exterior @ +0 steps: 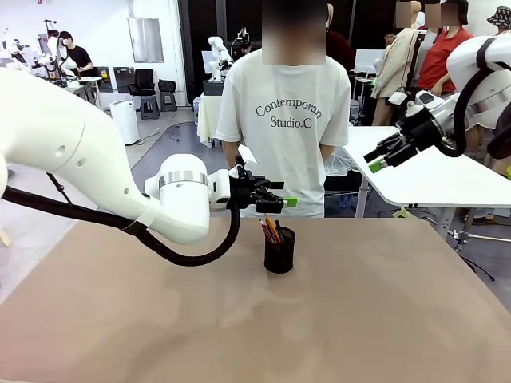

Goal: Place the pens into the pen holder.
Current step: Pick up a writing instrument from the table and place it into the Pen holder.

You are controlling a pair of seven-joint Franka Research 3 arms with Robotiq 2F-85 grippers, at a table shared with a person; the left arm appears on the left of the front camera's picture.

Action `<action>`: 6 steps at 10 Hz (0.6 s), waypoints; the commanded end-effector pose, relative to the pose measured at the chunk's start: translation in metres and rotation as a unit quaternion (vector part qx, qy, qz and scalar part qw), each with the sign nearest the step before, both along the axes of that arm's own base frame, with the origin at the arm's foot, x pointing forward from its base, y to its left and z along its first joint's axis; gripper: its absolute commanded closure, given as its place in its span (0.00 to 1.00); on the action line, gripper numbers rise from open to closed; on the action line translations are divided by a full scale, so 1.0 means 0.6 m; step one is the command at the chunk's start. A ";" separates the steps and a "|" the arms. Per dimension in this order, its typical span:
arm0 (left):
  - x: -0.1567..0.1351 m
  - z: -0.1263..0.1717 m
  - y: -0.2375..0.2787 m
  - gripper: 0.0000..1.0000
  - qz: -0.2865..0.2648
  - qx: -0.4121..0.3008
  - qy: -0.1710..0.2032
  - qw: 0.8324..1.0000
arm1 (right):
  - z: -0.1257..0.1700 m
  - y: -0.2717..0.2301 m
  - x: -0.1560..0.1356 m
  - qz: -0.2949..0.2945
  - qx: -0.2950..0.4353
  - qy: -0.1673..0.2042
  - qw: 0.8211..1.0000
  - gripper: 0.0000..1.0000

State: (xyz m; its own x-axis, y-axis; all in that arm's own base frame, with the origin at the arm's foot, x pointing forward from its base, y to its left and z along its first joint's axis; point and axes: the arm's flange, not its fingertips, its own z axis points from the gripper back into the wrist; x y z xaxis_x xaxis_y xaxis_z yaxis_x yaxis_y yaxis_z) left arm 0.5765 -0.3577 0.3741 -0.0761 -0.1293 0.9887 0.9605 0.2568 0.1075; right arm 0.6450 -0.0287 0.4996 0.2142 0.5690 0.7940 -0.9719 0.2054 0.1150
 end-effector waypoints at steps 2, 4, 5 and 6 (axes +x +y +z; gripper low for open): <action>0.000 0.000 0.000 0.00 0.000 0.000 0.000 1.000 | 0.003 0.001 -0.001 -0.001 -0.001 -0.002 1.000 0.00; 0.006 0.051 0.049 0.00 -0.032 0.058 -0.006 0.998 | 0.003 0.001 -0.001 -0.001 -0.001 -0.002 1.000 0.00; 0.000 0.070 0.065 0.00 -0.022 0.101 -0.003 0.995 | 0.003 0.001 -0.001 -0.001 -0.001 -0.002 1.000 0.00; 0.001 0.085 0.081 0.00 -0.023 0.136 0.011 0.990 | 0.003 0.001 -0.001 -0.001 -0.001 -0.002 1.000 0.00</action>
